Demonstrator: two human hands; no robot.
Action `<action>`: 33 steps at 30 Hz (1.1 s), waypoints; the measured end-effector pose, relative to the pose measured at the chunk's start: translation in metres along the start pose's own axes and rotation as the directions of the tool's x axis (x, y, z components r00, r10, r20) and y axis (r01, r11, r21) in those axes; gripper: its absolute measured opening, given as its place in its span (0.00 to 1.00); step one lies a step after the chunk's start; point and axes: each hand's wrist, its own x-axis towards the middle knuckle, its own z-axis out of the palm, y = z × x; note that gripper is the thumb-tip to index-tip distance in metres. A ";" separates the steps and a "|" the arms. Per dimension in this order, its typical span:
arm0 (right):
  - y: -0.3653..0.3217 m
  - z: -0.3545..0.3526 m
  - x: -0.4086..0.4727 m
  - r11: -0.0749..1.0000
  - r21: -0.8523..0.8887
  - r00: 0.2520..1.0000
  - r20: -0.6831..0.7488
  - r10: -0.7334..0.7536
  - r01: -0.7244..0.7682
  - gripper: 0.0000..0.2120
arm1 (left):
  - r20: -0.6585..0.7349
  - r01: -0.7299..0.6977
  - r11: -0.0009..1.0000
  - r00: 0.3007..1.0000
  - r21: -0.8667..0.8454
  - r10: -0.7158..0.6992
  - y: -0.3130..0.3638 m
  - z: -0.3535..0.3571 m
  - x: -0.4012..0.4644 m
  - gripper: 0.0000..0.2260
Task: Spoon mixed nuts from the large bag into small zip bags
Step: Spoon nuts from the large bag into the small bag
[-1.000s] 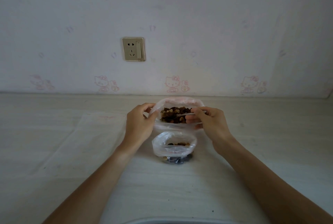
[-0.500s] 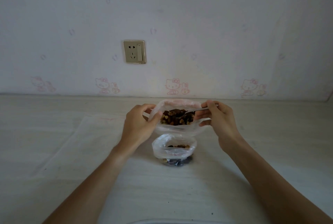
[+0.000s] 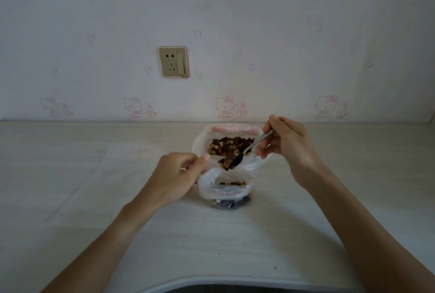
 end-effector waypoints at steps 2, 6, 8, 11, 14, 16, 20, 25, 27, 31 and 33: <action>-0.002 0.002 -0.002 0.998 -0.059 0.999 0.051 -0.004 0.007 0.19 | 0.073 0.010 1.000 0.997 -0.023 -0.008 0.003 0.002 -0.001 0.11; -0.004 0.005 -0.007 0.981 -0.165 0.984 0.160 -0.079 0.106 0.18 | 0.108 -0.012 0.998 0.994 -0.061 0.019 0.009 0.006 -0.003 0.04; -0.005 0.009 -0.010 0.965 -0.189 0.965 0.223 -0.140 0.184 0.18 | 0.104 -0.004 0.993 0.994 -0.117 0.017 0.010 0.006 -0.003 0.04; -0.007 0.011 -0.012 0.948 -0.178 0.941 0.262 -0.213 0.264 0.17 | 0.093 0.009 0.986 0.996 -0.167 0.007 0.012 0.008 -0.004 0.05; -0.008 0.010 -0.012 0.928 -0.210 0.930 0.269 -0.249 0.309 0.17 | 0.086 0.012 0.983 0.996 -0.185 0.004 0.013 0.009 -0.004 0.05; -0.008 0.008 -0.012 0.919 -0.215 0.925 0.269 -0.268 0.329 0.17 | 0.073 0.004 0.986 0.997 -0.169 0.009 0.012 0.009 -0.004 0.05; -0.012 0.005 -0.010 0.925 -0.168 0.925 0.235 -0.298 0.341 0.17 | 0.047 -0.022 0.997 0.999 -0.079 0.025 0.008 0.008 -0.003 0.05; -0.004 0.004 -0.003 0.989 -0.041 0.990 0.023 -0.138 0.139 0.18 | 0.039 -0.018 0.999 0.999 -0.031 0.019 0.003 0.005 0.000 0.10; 0.001 0.001 0.000 0.999 0.017 0.998 -0.062 -0.031 0.032 0.17 | 0.004 0.035 0.997 0.999 -0.074 -0.035 0.000 0.003 0.003 0.12; 0.009 -0.005 0.005 0.991 0.083 0.980 -0.159 0.119 -0.107 0.16 | -0.146 0.141 0.989 0.979 -0.033 -0.145 -0.009 0.003 0.014 0.16; 0.012 -0.006 0.008 0.986 0.093 0.971 -0.183 0.151 -0.136 0.16 | -0.239 0.190 0.982 0.952 -0.020 -0.189 -0.013 0.002 0.021 0.17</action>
